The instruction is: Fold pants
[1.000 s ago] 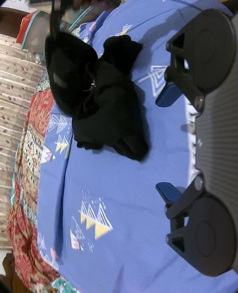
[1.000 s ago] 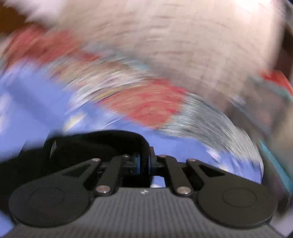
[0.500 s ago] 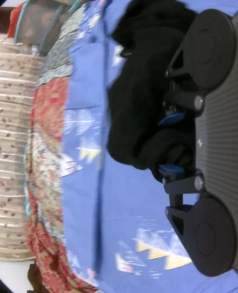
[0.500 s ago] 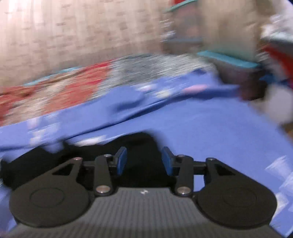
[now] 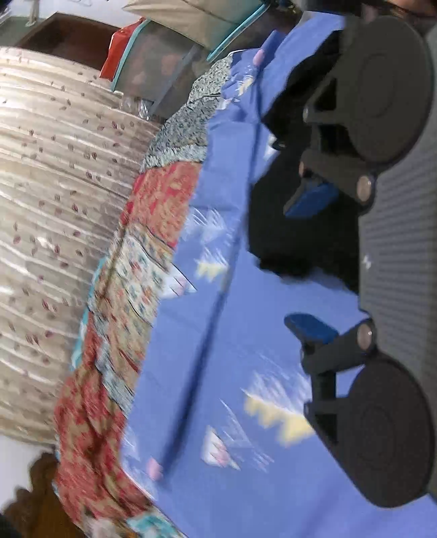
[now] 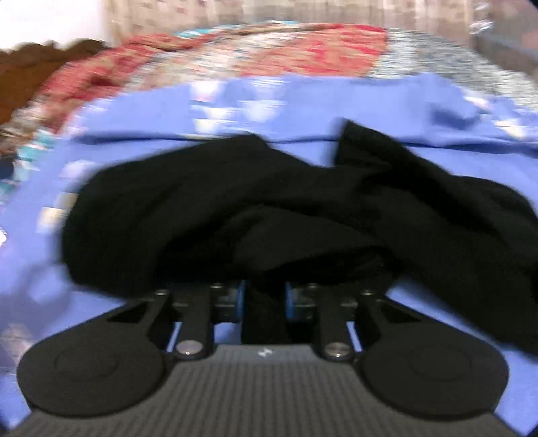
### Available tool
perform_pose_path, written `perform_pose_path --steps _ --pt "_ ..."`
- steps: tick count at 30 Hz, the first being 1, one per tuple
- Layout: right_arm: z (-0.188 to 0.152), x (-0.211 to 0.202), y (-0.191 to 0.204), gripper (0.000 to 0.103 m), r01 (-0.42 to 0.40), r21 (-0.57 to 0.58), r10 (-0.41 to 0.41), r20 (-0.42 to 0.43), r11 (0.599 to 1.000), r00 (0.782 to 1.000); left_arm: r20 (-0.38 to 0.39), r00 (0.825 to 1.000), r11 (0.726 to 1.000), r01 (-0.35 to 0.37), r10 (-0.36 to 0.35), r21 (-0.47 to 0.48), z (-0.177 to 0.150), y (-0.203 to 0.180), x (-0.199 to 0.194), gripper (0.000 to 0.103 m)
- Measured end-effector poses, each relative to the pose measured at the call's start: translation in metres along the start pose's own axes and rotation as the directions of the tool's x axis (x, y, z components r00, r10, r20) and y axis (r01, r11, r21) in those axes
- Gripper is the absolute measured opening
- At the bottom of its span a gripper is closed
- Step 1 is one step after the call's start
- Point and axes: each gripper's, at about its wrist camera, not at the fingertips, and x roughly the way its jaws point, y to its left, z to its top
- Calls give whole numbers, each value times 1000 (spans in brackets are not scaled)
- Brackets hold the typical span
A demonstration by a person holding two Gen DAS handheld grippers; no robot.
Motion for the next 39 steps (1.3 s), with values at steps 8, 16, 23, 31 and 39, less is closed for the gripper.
perform_pose_path --steps 8,16,23,31,39 --pt "33 -9 130 16 -490 -46 489 -38 870 872 -19 995 972 -95 93 -214 -52 94 -74 69" --pt "55 -2 237 24 -713 -127 713 -55 689 699 53 980 931 -164 192 -326 -64 152 -125 71" --pt "6 55 200 54 -635 -47 582 -353 771 733 13 992 919 -112 126 -377 -84 167 -115 84" --pt "81 19 45 58 -129 -14 130 55 992 990 -41 997 889 39 -65 -456 -85 152 -83 93" --pt "160 123 -18 86 101 -149 -104 -10 984 995 -23 996 906 71 -89 -418 -74 128 -100 103"
